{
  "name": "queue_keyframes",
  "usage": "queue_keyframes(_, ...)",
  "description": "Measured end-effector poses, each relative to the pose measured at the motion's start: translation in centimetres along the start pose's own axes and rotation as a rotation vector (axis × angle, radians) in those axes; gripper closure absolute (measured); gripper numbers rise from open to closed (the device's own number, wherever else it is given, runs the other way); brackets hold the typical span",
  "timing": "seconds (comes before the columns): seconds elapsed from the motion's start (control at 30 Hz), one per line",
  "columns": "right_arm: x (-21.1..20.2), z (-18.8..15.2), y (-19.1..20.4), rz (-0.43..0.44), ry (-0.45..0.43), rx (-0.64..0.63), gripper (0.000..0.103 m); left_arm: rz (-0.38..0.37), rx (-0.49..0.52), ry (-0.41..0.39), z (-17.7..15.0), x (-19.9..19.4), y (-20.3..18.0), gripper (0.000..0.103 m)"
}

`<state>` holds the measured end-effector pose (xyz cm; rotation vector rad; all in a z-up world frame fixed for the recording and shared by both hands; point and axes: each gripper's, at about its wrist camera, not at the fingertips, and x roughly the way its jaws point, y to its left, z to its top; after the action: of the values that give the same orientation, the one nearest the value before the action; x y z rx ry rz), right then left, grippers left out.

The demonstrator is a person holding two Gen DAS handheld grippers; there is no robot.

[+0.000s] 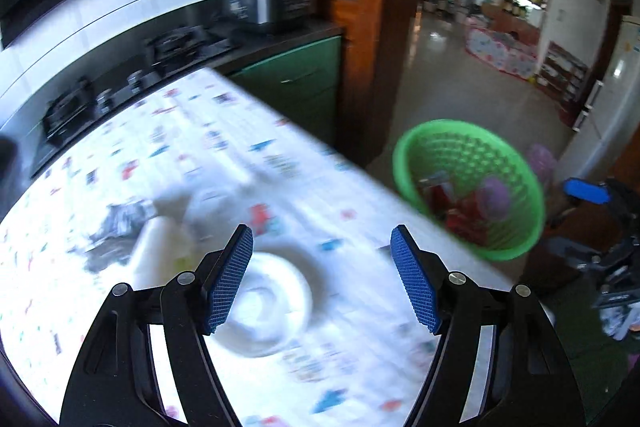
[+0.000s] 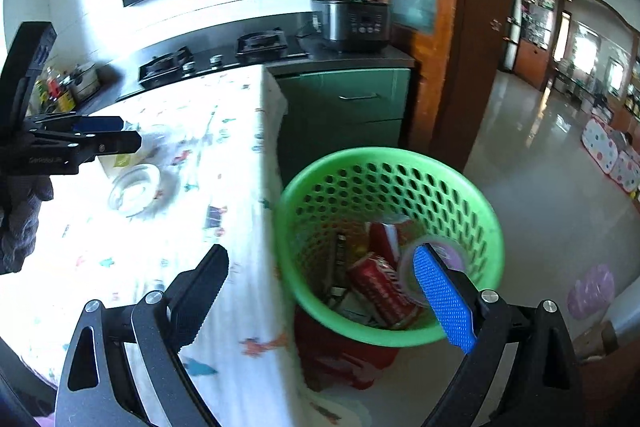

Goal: Collect trash
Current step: 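Move both tools back from the basket to the table, then grasp the white paper cup with the left gripper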

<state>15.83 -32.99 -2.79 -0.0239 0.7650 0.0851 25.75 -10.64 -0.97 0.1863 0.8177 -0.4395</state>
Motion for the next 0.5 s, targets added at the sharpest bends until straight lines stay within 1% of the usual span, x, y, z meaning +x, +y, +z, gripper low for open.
queue_keyframes(0.07,0.1,0.4,1.1,0.009,-0.001,-0.021,0.012,0.035,-0.024,0.014,-0.3,0.3,2.2,0.032)
queue_keyframes(0.27,0.5,1.7,4.1,0.037,-0.006,-0.073,0.012,0.074,-0.114,0.081,-1.0,2.0,8.1,0.034)
queue_keyframes(0.33,1.0,2.1,4.8,0.046,-0.002,-0.083,0.012,0.08,-0.127,0.094,-1.2,2.5,9.3,0.034)
queue_keyframes(0.4,1.3,2.4,5.3,0.05,0.002,-0.09,0.012,0.093,-0.126,0.101,-1.4,2.8,9.9,0.034)
queue_keyframes(0.5,1.9,3.0,5.8,0.056,0.007,-0.1,0.012,0.093,-0.117,0.122,-1.8,3.5,10.2,0.034)
